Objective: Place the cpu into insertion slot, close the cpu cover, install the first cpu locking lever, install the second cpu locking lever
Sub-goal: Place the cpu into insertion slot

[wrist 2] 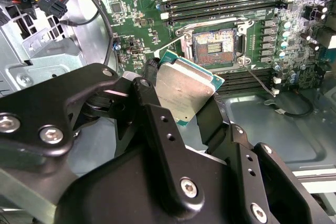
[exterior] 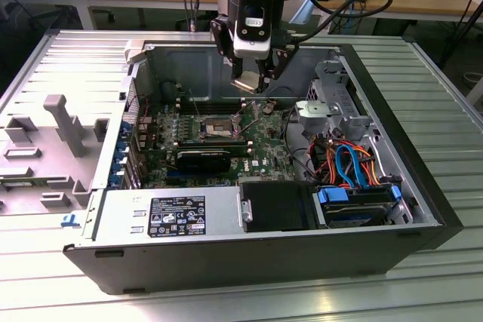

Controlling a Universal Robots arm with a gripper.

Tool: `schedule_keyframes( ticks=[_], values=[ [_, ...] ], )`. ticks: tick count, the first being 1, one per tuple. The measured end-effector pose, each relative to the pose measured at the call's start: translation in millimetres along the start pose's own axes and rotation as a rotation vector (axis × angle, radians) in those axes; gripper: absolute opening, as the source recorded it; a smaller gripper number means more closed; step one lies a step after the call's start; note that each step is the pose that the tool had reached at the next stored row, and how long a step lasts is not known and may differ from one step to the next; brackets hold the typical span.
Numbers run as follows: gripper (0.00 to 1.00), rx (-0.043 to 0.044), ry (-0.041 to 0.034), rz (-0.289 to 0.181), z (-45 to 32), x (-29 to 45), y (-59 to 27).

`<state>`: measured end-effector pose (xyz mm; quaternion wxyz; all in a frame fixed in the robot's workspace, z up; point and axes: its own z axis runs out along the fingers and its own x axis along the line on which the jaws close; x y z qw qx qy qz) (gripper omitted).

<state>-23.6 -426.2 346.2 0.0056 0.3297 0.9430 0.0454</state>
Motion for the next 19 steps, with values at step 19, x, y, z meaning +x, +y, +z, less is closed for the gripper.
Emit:
schedule_keyframes(
  ticks=[19],
  values=[
    [0.55, -0.0003, -0.0014, 0.016, 0.0, 0.0, 0.0]
  ],
)
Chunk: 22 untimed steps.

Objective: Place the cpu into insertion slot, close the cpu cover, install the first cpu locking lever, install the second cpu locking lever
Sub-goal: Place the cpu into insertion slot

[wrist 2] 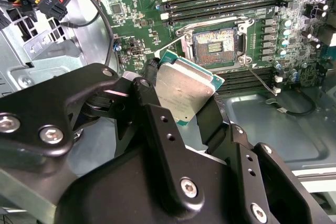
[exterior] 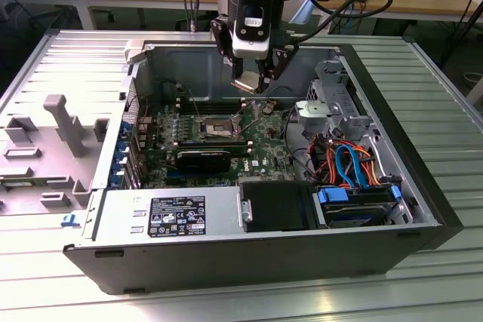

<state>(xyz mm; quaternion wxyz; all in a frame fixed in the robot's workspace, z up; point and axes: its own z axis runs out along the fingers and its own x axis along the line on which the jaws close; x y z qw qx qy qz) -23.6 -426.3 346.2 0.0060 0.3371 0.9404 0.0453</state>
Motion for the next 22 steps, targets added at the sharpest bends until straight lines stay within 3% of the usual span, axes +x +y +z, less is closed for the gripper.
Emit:
schedule_keyframes(
  ticks=[22],
  values=[
    [0.55, -0.0002, -0.001, 0.012, 0.0, -0.1, -0.2]
  ],
)
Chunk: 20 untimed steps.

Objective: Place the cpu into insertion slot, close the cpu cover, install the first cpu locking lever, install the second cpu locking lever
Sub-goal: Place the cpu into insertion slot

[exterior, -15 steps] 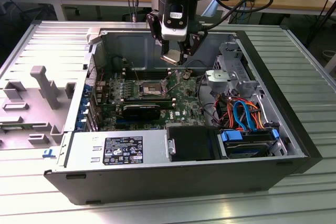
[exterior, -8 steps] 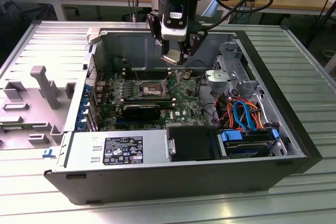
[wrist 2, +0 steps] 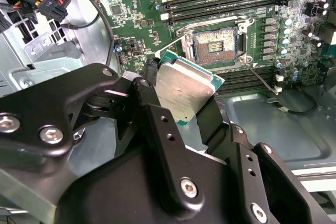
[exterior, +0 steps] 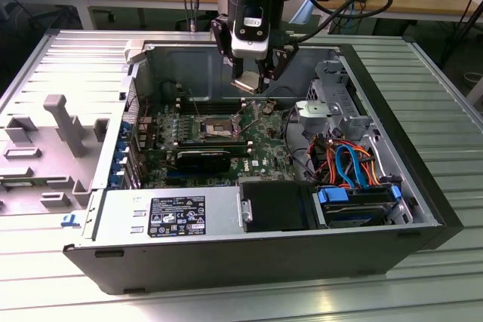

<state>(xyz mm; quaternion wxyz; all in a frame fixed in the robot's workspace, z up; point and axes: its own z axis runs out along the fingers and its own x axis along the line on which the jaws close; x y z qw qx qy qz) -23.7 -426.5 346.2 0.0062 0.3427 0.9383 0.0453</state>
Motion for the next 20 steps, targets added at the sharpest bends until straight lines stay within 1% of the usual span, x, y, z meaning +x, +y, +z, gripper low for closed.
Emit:
schedule_keyframes(
  ticks=[20],
  values=[
    [0.55, -0.0003, -0.0011, 0.012, 0.0, -0.5, -0.5]
  ],
)
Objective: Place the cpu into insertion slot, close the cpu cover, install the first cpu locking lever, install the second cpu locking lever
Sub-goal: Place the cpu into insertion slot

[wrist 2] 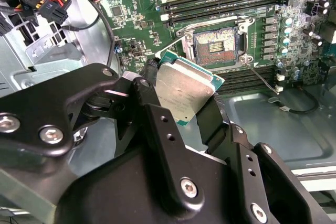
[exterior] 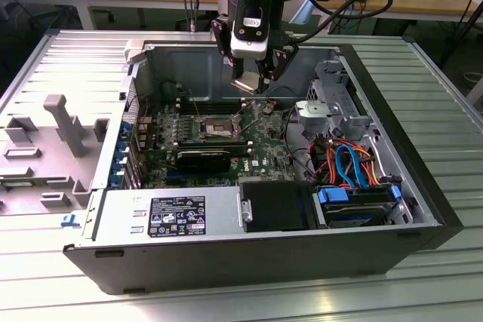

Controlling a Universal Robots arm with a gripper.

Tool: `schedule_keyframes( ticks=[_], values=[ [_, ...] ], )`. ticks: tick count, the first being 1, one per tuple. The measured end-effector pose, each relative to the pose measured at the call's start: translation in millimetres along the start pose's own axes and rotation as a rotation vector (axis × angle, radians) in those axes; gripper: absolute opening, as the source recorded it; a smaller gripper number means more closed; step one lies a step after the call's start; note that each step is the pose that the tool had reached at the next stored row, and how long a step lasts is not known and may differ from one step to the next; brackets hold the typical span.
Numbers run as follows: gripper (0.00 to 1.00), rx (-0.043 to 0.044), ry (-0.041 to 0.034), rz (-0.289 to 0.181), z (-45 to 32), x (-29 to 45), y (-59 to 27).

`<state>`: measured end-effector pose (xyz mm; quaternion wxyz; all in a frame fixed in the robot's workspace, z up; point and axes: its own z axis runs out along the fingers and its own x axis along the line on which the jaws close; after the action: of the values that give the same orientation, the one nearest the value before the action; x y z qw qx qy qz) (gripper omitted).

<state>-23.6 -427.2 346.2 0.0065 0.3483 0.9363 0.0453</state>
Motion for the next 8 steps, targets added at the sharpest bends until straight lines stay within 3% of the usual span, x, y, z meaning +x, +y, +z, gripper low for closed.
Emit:
schedule_keyframes(
  ticks=[8],
  values=[
    [0.55, -0.0001, -0.0004, 0.004, 0.0, -0.2, -0.2]
  ],
)
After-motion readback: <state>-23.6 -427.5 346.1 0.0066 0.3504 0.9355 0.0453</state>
